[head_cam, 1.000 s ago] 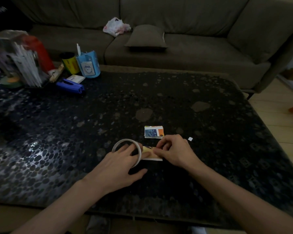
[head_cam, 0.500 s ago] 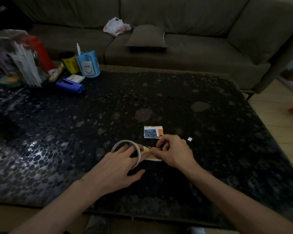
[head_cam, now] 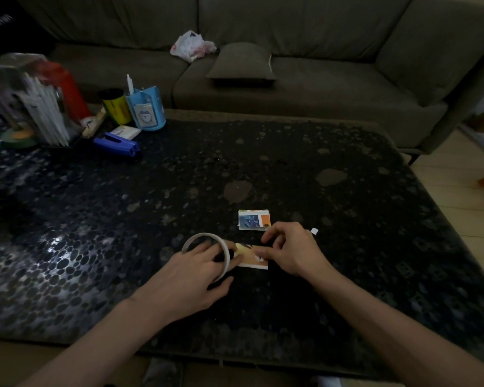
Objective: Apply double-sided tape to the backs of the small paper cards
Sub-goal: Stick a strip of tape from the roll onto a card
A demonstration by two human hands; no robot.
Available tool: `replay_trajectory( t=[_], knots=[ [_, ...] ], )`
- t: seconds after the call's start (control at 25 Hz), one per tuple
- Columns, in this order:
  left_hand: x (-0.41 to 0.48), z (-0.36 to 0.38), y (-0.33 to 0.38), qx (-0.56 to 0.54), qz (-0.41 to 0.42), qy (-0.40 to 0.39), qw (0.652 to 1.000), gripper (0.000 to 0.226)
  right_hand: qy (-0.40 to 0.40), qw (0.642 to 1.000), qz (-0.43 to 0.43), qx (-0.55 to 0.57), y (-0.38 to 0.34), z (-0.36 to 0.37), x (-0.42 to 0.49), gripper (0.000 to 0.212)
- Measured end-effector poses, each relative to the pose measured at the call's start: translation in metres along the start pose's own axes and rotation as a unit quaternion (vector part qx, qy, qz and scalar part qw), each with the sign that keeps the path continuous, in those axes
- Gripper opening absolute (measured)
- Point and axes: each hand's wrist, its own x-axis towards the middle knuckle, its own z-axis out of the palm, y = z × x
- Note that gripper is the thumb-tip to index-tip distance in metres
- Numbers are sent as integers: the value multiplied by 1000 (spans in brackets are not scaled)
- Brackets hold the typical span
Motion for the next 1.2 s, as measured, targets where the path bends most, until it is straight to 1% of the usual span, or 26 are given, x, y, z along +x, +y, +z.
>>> replay_trajectory(
  t=[0.08, 0.12, 0.16, 0.2, 0.28, 0.32, 0.36, 0.44, 0.52, 0.56, 0.72, 0.84, 0.92, 0.96, 1.0, 1.04, 1.08, 1.12, 1.16, 1.2],
  knots=[
    [1, 1, -1, -13, -6, 6, 1000, 55, -9, 1000, -12, -2, 1, -3, 1, 26],
    [2, 1, -1, -20, -10, 9, 1000, 55, -2, 1000, -27, -2, 1, -3, 2, 24],
    [3, 2, 0, -23, -12, 11, 1000, 54, 23, 999, -48, -6, 1, -2, 3, 23],
    [5, 2, 1, -18, -11, 14, 1000, 53, 67, 994, -78, -31, 1, -3, 3, 25],
    [7, 2, 4, -4, -4, 23, 1000, 48, 159, 964, -161, -138, 3, -3, 6, 36],
    [8, 1, 5, -2, -2, 27, 1000, 46, 175, 944, -199, -195, 4, -2, 9, 44],
    [8, 0, 6, -4, -2, 31, 1000, 45, 173, 928, -226, -241, 5, -2, 11, 47],
    [9, 0, 5, -20, -8, 31, 999, 46, 154, 901, -263, -308, 3, -2, 14, 42],
    [9, 2, 4, -38, -17, 29, 999, 48, 149, 873, -292, -361, 2, -2, 13, 37],
    [9, 3, 3, -45, -21, 28, 998, 48, 147, 866, -302, -372, 2, -2, 12, 37],
    [9, 6, 0, -86, -46, 26, 995, 48, 147, 860, -324, -366, -3, -3, 11, 33],
    [8, 8, -2, -117, -66, 47, 990, 52, 161, 858, -330, -358, -6, -7, 4, 28],
    [8, 8, -5, -133, -86, 74, 985, 55, 201, 861, -340, -319, -6, -13, 0, 27],
    [9, 7, -6, -140, -102, 91, 981, 56, 219, 873, -344, -266, -7, -15, -1, 26],
    [10, 7, -8, -148, -118, 108, 976, 55, 213, 898, -335, -190, -10, -18, 0, 23],
    [10, 6, -10, -154, -134, 122, 971, 53, 181, 930, -303, -98, -13, -21, 1, 21],
    [11, 6, -11, -158, -145, 130, 968, 50, 128, 958, -257, -6, -14, -23, 4, 20],
    [11, 5, -12, -159, -152, 133, 966, 47, 70, 974, -206, 61, -14, -24, 7, 19],
    [11, 5, -12, -159, -155, 133, 966, 45, 22, 982, -166, 91, -14, -24, 9, 18],
    [9, 6, -13, -158, -156, 132, 966, 44, -17, 986, -134, 96, -12, -22, 11, 17]
  ],
)
